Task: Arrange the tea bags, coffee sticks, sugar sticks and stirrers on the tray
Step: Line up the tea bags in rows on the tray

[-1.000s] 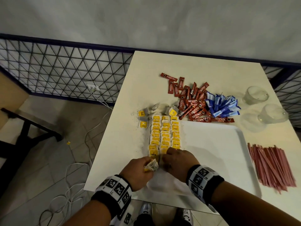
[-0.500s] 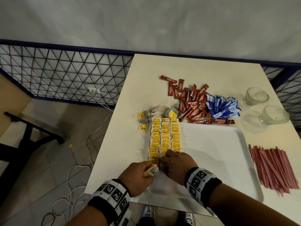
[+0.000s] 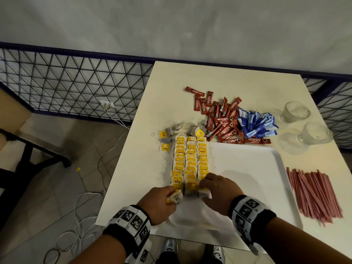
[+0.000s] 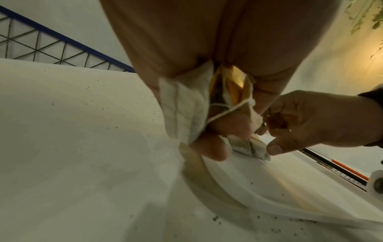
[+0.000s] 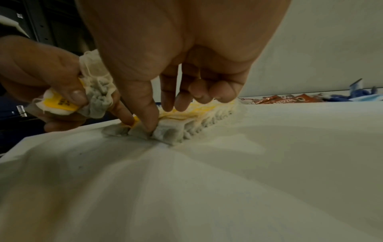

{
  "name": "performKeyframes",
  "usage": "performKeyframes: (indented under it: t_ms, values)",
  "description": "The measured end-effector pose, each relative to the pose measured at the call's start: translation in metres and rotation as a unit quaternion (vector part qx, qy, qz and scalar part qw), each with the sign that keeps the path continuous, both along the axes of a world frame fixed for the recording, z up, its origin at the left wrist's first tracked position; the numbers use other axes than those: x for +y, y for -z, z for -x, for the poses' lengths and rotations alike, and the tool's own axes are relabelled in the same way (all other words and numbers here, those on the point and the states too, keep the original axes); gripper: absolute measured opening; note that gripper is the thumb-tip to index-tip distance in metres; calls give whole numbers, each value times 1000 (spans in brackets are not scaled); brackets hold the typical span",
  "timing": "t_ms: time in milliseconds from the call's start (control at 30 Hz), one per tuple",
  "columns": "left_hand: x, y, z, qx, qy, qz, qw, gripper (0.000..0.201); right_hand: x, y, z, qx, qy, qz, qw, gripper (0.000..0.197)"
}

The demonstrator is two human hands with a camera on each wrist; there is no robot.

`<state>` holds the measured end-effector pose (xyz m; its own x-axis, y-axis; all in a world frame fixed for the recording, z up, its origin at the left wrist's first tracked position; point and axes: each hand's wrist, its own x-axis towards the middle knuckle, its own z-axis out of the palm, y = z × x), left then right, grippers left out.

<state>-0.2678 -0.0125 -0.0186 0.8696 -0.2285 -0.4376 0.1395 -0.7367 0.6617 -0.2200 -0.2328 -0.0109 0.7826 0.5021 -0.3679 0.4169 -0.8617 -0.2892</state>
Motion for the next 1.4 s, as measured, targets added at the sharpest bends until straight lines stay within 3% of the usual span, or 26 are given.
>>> performKeyframes:
  t_ms: [300, 667, 767, 867, 900, 933, 1033, 1100, 1167, 1400]
  values:
    - [4, 0, 2, 4, -13, 27, 1000, 12, 0, 10, -1, 14, 4, 25, 1000, 29]
    - [1, 0, 1, 23, -5, -13, 1000, 7, 2, 11, -1, 3, -2, 19, 1000, 29]
    - [1, -2, -1, 32, -6, -18, 999, 13, 2, 11, 0, -4, 0, 13, 1000, 31]
    - [2, -7, -2, 37, -53, 37, 997, 12, 0, 6, 0, -3, 9, -10, 1000, 34]
    - [1, -11, -3, 58, -116, 101, 986, 12, 0, 2, -1, -8, 17, -28, 999, 34]
    - [-1, -16, -5, 91, -200, 186, 958, 11, 0, -2, -2, -15, 26, -54, 998, 34]
    - [-12, -34, -13, 168, -404, 415, 797, 10, 7, -19, -4, -32, 44, -174, 983, 23]
    - [-17, -44, -20, 186, -440, 483, 734, 16, 15, -33, -4, -34, 38, -246, 968, 17]
    - [-21, -52, -26, 190, -443, 498, 721, 18, 24, -47, -3, -38, 29, -288, 956, 14]
    - [-36, -63, -28, 175, -411, 501, 741, 10, 37, -69, -5, -66, 56, -351, 932, 10]
